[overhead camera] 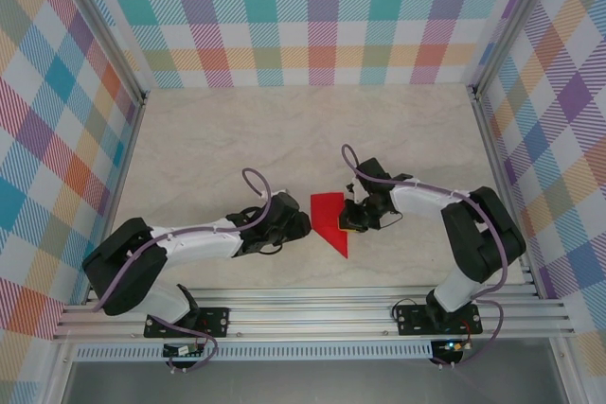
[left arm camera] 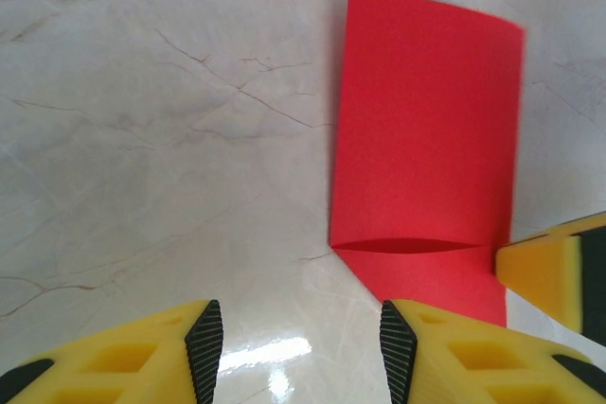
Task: Fold a paper plane with a square sheet of paper (pick it up from the middle)
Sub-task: Fourth fold the wing at the center of the table.
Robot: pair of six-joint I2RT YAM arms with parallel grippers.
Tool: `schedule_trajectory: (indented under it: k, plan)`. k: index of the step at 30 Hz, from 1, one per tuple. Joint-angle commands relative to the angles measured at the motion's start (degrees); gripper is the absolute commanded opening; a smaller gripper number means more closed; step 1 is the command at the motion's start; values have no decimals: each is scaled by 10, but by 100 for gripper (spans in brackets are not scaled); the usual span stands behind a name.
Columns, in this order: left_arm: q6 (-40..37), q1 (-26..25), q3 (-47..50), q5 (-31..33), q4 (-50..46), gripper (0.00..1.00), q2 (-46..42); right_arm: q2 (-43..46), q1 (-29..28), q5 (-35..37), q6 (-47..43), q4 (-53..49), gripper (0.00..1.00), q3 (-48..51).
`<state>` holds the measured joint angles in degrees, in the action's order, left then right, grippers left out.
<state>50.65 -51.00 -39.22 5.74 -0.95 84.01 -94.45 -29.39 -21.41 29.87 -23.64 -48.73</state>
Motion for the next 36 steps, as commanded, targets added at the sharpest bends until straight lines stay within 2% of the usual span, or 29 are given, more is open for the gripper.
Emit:
schedule_trajectory:
  k: [1, 6, 15, 20, 36]
  plan:
    - [-11, -8, -20, -10, 11, 50, 15, -18, 10, -22, -11, 21, 10, 14]
    - [-10, -13, -31, -17, 17, 51, 33, -27, 23, -28, -13, 31, 10, 26]
    - [10, -20, -49, -38, 59, 60, 74, -25, 36, -38, -20, 41, 11, 41]
    - [31, -21, -60, -49, 90, 60, 107, -27, 38, -39, -19, 48, 11, 47]
    - [46, -23, -88, -84, 137, 44, 163, -28, 50, -40, -25, 52, 12, 57]
